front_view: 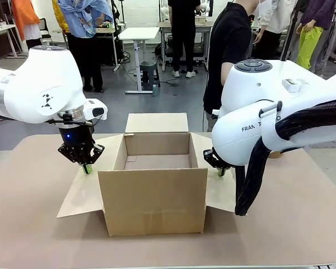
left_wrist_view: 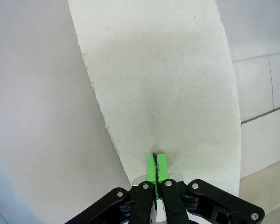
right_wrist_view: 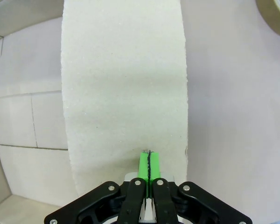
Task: Wrap the clocks to prevent damage.
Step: Once the human has placed the objects inside and stepped back, release both hands from the side flaps of the Package Box.
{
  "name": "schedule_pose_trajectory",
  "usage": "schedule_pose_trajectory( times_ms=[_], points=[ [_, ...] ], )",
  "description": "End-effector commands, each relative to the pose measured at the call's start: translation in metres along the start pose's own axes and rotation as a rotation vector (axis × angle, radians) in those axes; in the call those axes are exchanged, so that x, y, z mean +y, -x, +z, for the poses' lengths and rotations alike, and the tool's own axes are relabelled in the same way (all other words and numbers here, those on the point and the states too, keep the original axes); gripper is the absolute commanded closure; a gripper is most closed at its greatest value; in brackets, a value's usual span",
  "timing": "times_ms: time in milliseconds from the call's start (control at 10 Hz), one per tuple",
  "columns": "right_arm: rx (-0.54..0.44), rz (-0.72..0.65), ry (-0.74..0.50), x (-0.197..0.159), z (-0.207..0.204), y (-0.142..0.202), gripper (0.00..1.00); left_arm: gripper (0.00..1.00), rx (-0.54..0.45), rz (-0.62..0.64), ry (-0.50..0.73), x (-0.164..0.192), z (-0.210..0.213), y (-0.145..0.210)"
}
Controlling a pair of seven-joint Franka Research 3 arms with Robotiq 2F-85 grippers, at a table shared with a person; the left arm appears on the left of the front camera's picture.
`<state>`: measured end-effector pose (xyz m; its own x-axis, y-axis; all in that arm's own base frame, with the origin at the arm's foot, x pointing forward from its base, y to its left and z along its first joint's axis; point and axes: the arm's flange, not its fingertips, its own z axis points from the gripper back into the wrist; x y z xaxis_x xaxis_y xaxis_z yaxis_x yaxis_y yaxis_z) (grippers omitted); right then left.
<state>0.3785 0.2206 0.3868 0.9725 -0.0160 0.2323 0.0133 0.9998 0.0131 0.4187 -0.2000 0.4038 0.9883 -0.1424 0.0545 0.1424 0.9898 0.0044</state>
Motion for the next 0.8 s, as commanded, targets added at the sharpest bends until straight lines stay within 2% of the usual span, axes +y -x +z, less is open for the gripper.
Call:
schedule_pose_trajectory(
  times_ms=[0,700],
  points=[
    [0.004,-0.003,0.003,-0.0007,-0.0024,0.0007,0.99,1.0,0.002,-0.004,-0.004,-0.0002,-0.0005,0.0004],
    [0.004,-0.003,0.003,-0.0007,-0.0024,0.0007,0.99,1.0,0.002,-0.004,-0.004,-0.0002,-0.0005,0.0004]
  ],
)
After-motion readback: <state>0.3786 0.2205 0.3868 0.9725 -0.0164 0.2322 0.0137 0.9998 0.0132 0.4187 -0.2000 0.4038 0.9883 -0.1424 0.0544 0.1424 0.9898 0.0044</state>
